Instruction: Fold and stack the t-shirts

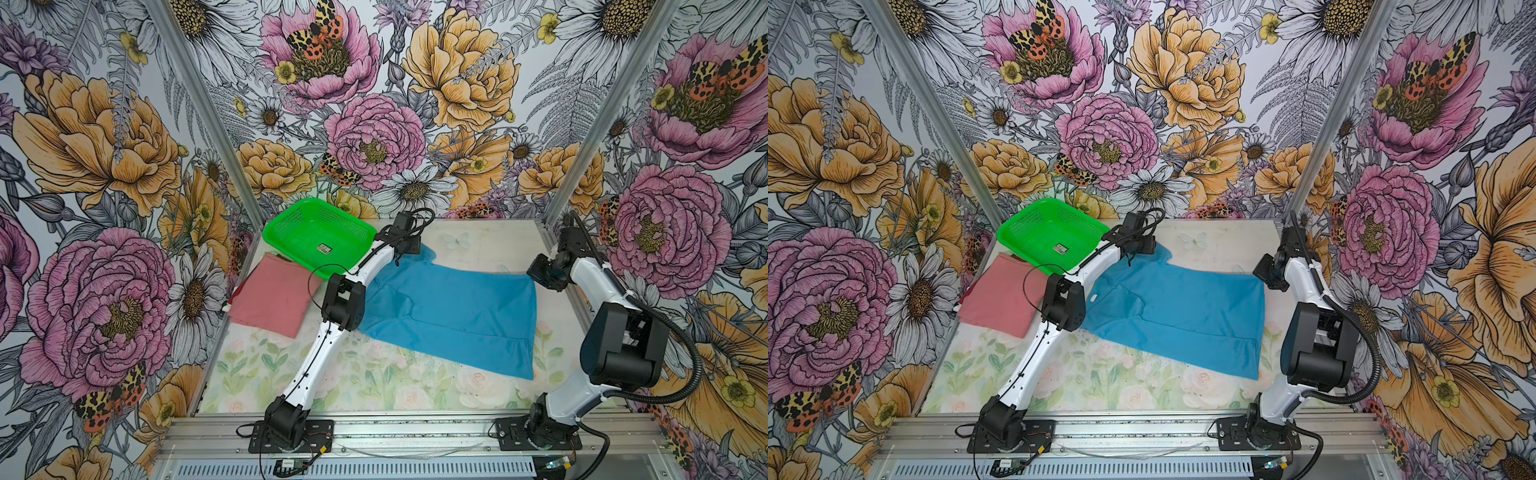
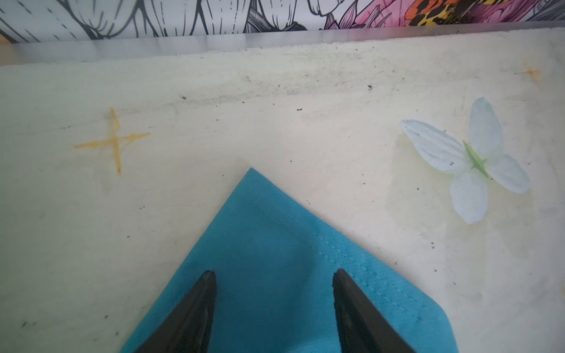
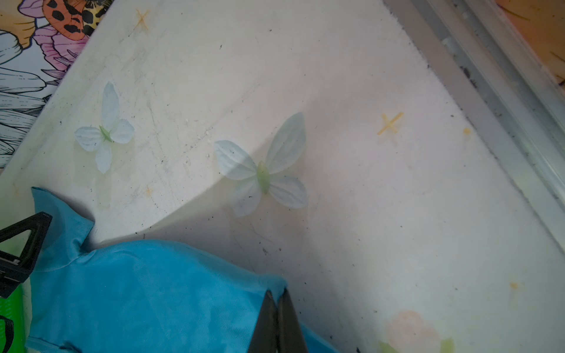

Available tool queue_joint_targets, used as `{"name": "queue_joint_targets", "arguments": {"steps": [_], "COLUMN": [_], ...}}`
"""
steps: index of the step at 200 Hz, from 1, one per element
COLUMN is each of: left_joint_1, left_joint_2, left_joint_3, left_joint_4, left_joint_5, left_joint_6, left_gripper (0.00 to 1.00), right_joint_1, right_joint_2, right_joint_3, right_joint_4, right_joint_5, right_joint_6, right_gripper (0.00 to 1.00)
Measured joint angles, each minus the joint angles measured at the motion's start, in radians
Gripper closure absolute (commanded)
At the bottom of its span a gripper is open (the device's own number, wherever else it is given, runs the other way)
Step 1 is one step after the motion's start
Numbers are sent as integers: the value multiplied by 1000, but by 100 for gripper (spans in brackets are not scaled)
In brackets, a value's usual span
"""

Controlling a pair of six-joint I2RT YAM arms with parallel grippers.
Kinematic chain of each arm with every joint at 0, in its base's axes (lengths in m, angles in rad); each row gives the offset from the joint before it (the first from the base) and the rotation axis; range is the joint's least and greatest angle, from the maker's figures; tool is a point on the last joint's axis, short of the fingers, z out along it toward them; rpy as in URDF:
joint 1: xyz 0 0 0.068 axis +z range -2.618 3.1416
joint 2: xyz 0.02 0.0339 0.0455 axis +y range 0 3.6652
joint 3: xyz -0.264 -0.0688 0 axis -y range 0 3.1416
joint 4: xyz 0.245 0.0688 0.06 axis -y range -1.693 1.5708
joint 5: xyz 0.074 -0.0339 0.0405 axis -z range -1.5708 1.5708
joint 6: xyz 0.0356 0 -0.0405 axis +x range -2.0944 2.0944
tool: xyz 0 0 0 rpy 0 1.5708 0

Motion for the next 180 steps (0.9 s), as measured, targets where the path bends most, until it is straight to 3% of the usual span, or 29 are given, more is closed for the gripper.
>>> {"name": "queue_joint_targets", "arguments": {"steps": [31,62,112,147,180], "left_joint_1": [2,2,0,-6,-21], "left_joint_2": [0,-9,-11,-19,-34], "left_joint_3": [0,-14,-15,-20,-34], "left_joint_4": [-13,-23,-45,-72,-96], "left_joint_5": [-3,-4,-6,-16,-29], "left_joint_6": [-21,-37,-34,-6,11], "left_gripper": [53,73,81,100,100], "right_joint_1": [4,5,5,4,5], "right_joint_2": [-18,-34,-48,-60,-67], "right_joint_3": [-6,-9,-28,-35,-36], "right_joint_4": [0,0,0,-2,-2], "right_joint_5": [0,-2,-8,-10,-17], "right_joint_6": [0,-2,-8,-13,-15], "right_gripper": [100,100,100,100,100]}}
